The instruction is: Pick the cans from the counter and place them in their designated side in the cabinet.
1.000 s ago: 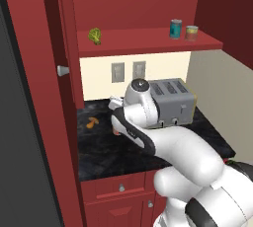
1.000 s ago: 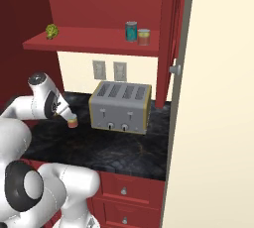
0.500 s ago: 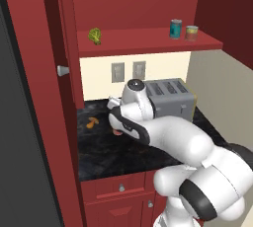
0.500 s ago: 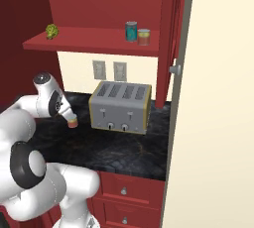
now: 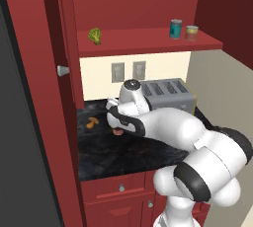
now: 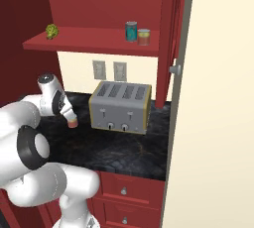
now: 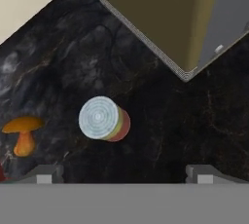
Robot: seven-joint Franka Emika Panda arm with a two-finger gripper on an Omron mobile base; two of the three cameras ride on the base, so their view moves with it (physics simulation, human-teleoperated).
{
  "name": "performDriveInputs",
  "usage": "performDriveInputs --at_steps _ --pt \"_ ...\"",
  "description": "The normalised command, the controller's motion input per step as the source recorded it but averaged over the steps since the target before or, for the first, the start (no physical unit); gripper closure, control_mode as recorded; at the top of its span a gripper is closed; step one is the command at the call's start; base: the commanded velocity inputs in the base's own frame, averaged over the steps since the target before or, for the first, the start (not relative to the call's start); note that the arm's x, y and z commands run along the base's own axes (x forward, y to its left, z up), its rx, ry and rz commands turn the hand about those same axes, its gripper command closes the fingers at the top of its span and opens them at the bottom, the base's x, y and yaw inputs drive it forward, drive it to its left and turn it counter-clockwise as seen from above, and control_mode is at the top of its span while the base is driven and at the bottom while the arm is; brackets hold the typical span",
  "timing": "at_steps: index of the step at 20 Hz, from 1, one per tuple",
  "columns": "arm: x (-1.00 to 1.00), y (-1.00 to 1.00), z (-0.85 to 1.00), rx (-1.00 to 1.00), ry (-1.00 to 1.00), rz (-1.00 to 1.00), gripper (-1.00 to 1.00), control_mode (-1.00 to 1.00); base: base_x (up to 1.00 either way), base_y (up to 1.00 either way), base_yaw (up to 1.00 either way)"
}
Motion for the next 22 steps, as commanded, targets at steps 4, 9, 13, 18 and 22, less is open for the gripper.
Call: performDriveInputs --at_steps 4,9,13,18,22 --pt "0.21 0.05 -0.17 0.0 0.03 -0.02 -1.0 -1.0 0.0 0.0 0.0" --pt "0.2 0.05 -0.15 0.0 0.02 -0.02 -1.0 -1.0 0.0 0.0 0.0" --pt "0.19 0.06 -0.14 0.0 0.0 -0.02 -1.0 -1.0 0.0 0.0 0.0" --pt "0.16 0.02 -0.15 0.0 0.01 -0.02 -1.0 -1.0 0.0 0.0 0.0" --pt "0.09 0.0 -0.16 0.0 0.03 -0.02 -1.0 -1.0 0.0 0.0 0.0"
